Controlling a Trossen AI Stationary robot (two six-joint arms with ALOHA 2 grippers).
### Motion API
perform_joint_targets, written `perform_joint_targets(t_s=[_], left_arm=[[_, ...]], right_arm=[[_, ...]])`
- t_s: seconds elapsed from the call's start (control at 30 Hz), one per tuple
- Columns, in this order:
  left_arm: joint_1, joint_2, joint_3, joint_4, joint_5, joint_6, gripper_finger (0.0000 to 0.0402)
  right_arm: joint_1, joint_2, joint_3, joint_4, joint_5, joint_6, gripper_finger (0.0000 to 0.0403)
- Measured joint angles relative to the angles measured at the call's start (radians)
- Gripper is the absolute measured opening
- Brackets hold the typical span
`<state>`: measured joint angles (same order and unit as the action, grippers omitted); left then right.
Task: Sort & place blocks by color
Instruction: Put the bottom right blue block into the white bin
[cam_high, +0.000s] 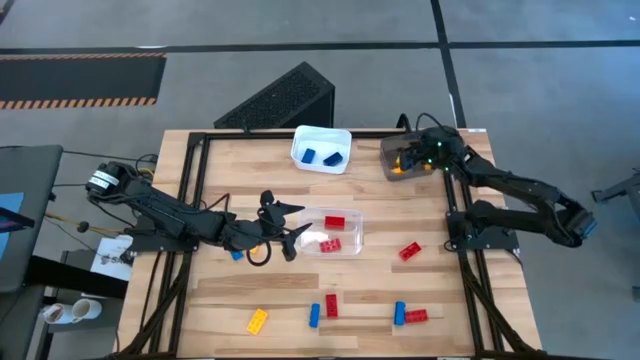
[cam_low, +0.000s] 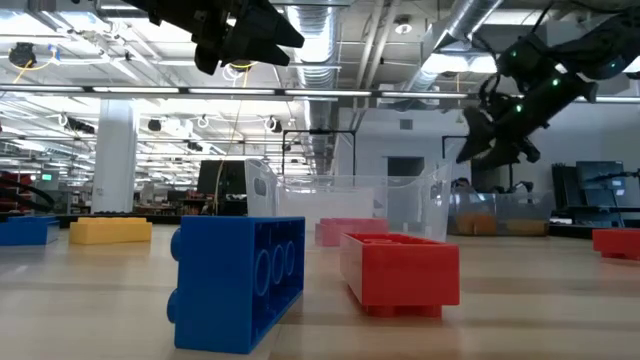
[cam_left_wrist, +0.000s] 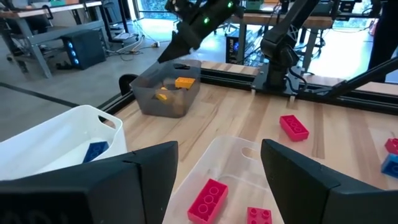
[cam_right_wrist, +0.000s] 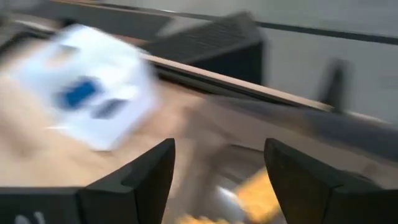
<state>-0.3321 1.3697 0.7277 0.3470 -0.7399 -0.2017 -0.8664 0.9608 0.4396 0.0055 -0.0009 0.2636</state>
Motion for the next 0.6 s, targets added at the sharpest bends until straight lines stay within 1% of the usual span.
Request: perform_joint_targets(t_s=[0.17, 0.27, 0.33, 0.43, 0.5, 0.6], left_arm=[[0.0, 0.0, 0.0, 0.0, -0.002, 0.01, 0.0217], [0.0, 0.0, 0.0, 0.003, 0.009, 0.01, 0.0217], [0.0, 0.001, -0.001, 0.041, 0.071, 0.016, 0.0217], [-0.01, 0.001, -0.001, 0.159, 0.19, 0.093, 0.0217], [-0.019, 0.0, -0.001, 0.191, 0.21, 0.134, 0.0217], [-0.021, 0.001, -0.001, 0.183, 0.209, 0.138, 0.0217]], right_arm=[[0.085, -0.071, 0.069, 0.004, -0.215, 0.001, 0.0269], [0.185, -0.124, 0.122, 0.002, -0.256, 0.001, 0.0269], [0.266, -0.153, 0.157, 0.006, -0.259, 0.0, 0.0269], [0.398, -0.176, 0.208, -0.022, -0.241, -0.02, 0.0269], [0.492, -0.178, 0.249, -0.087, -0.189, -0.051, 0.0269], [0.64, -0.163, 0.306, -0.221, -0.091, -0.113, 0.0269]])
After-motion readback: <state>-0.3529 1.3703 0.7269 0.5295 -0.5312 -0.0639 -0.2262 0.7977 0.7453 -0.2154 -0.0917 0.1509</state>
